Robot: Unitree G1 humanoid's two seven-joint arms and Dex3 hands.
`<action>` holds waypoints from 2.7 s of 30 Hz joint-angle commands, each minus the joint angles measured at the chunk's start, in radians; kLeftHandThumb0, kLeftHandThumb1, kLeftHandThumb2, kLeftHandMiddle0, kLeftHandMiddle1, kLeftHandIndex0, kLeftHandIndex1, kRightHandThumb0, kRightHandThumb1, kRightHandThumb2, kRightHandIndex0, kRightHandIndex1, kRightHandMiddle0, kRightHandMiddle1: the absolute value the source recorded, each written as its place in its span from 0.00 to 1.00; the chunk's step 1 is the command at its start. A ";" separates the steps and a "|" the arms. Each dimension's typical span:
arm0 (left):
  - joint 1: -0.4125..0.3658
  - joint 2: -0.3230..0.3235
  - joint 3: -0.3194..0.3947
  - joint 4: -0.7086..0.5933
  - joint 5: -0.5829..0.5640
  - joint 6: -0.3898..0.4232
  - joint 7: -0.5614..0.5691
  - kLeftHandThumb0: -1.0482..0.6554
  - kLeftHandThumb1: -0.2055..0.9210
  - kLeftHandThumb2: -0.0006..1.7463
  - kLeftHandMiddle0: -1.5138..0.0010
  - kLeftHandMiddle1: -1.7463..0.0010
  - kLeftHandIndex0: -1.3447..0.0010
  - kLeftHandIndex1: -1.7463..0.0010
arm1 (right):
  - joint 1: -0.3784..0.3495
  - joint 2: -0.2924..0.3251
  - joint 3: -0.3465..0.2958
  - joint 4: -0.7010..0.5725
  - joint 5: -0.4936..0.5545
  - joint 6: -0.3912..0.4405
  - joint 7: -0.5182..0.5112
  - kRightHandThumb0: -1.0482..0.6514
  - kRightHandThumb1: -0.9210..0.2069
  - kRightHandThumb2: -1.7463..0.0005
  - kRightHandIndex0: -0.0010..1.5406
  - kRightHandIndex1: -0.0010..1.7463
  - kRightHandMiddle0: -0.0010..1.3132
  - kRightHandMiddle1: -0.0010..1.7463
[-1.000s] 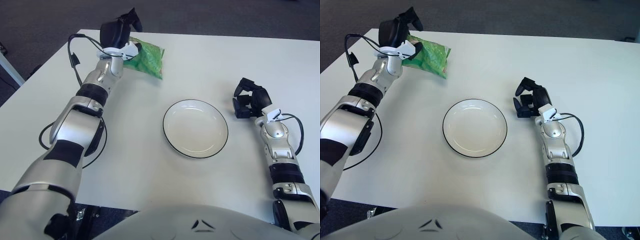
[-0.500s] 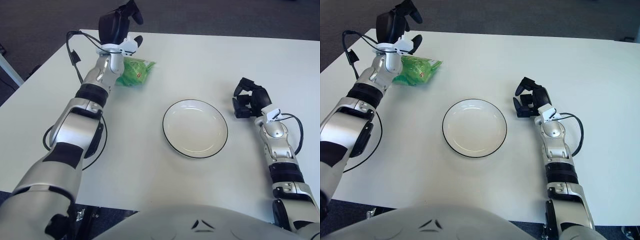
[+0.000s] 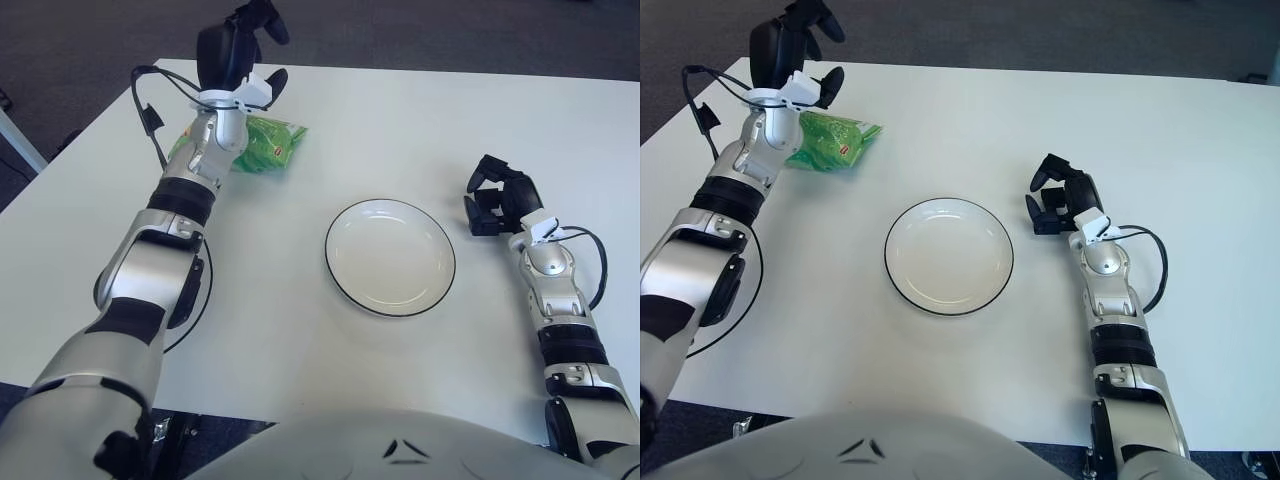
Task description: Put the snack into the plate.
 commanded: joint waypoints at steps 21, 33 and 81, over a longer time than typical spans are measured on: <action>-0.067 0.237 -0.203 0.031 0.325 -0.007 -0.332 0.36 0.55 0.62 0.85 0.20 0.90 0.17 | 0.046 0.025 0.004 -0.007 0.012 0.081 0.007 0.32 0.60 0.20 0.87 1.00 0.51 1.00; -0.126 0.294 -0.276 0.093 0.410 -0.013 -0.436 0.11 0.79 0.35 1.00 0.80 1.00 0.61 | 0.050 0.024 0.008 -0.018 0.006 0.083 -0.001 0.31 0.60 0.20 0.88 1.00 0.51 1.00; -0.317 0.119 -0.367 0.665 0.292 -0.015 -0.752 0.00 0.91 0.13 1.00 1.00 1.00 1.00 | 0.062 0.016 0.003 -0.032 0.022 0.069 0.037 0.32 0.58 0.21 0.88 1.00 0.50 1.00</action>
